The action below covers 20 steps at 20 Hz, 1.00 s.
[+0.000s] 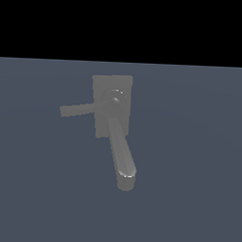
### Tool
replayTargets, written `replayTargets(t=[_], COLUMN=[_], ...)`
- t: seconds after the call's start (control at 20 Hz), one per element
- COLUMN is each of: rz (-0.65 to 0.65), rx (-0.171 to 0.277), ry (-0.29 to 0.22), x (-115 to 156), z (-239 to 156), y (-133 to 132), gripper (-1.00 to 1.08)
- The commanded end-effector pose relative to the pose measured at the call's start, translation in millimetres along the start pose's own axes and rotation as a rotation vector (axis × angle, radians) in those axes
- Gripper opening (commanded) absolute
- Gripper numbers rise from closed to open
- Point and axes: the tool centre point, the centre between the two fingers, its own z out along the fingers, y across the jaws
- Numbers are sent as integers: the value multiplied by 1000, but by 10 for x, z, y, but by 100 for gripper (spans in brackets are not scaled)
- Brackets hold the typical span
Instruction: Turn on the faucet by rotating a designated handle.
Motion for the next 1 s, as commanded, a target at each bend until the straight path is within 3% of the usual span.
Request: replayTargets(t=[0.0,0.5,0.75,0.95], rz=[0,1,1,8], rx=[0,-10,-12,-42], ry=[0,-32,-30,-15], x=[0,51,49,53], z=[0,113,105,76], y=[0,23,23,32], gripper=[-100,-100,-100,-100])
